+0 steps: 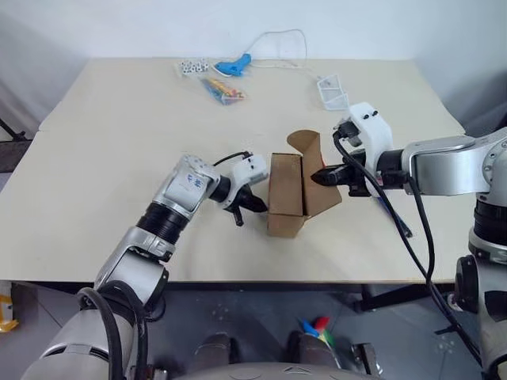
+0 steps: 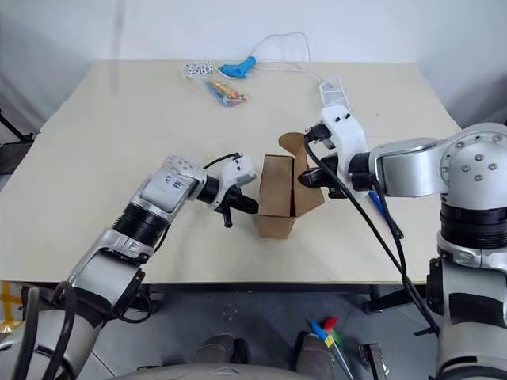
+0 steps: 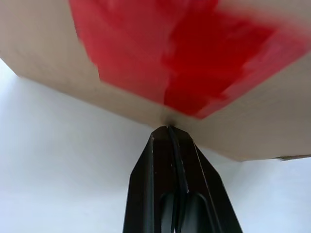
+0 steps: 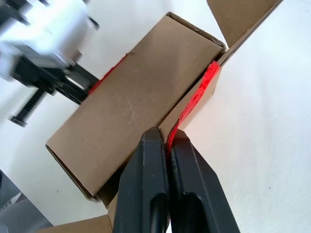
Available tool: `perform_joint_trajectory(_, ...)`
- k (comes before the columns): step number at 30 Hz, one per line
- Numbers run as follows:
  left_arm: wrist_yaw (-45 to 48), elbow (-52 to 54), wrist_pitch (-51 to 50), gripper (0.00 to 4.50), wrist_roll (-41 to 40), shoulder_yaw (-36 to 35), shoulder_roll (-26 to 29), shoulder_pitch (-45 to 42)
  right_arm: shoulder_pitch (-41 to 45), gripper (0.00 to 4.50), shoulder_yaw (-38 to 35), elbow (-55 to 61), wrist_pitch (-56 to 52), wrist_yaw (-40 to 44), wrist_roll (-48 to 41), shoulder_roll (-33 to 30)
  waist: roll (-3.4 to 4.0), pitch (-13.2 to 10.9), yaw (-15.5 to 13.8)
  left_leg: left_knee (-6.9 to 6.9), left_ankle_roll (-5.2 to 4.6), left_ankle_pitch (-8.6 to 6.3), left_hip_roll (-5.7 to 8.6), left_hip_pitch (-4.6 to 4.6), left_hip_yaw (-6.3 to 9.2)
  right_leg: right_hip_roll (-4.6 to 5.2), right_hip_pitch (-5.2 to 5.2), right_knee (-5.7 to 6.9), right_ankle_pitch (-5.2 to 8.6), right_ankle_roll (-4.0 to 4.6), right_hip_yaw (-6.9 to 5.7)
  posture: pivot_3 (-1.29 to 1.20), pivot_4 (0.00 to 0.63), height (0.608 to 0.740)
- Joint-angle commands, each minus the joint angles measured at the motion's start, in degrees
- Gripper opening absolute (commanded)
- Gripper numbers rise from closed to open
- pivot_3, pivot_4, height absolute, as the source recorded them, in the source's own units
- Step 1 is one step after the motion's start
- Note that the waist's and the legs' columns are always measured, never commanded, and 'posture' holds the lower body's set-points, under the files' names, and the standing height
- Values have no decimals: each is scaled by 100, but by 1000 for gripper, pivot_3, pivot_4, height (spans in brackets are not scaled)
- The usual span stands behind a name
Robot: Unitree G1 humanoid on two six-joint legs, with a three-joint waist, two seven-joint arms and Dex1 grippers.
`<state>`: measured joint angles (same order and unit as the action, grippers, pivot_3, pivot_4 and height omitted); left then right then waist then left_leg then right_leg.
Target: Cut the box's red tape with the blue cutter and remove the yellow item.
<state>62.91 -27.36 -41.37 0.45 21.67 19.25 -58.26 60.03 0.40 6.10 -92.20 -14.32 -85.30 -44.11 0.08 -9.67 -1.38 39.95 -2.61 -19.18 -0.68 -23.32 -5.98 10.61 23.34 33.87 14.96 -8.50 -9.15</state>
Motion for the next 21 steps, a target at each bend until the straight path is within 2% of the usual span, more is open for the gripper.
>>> perform_joint_trajectory(1, -59, 388, -185, 0, -143, -148, 24, 54, 153, 20, 310, -36, -30, -77, -243, -118, -4, -2, 9, -3, 1, 0, 3, 0, -2, -4, 3, 0, 0, -1, -1, 0, 150, 740)
perform_joint_trajectory(6, 96, 340, -326, 0, -334, -505, 560, 66, 242, 20, 487, -149, -30, -63, -164, -216, -8, -5, 40, -16, 8, 0, 0, 0, -26, -16, 10, 0, -1, -2, -5, 0, 150, 740)
perform_joint_trajectory(11, 433, -251, -215, 0, -789, -1088, 1004, -177, 380, 20, 632, -205, -30, 82, -49, -296, -11, -11, 154, -30, 13, 1, -4, 2, -25, -18, 21, -1, -1, -2, -2, 0, 150, 740)
perform_joint_trajectory(17, 402, -711, -5, 0, -1038, -1570, 1022, -640, 581, 20, 749, -280, -30, 286, 153, -353, -26, -24, 144, -38, 13, 1, -1, -2, -61, -17, 27, -1, -1, -2, -4, 0, 150, 740)
perform_joint_trajectory(21, 599, -34, -698, 0, -1798, -2003, 851, -1087, 658, 20, 794, -292, -30, 368, 255, -363, -48, -44, 144, -37, 14, 1, -2, -12, -60, -17, 35, -2, -1, -3, -5, 0, 150, 740)
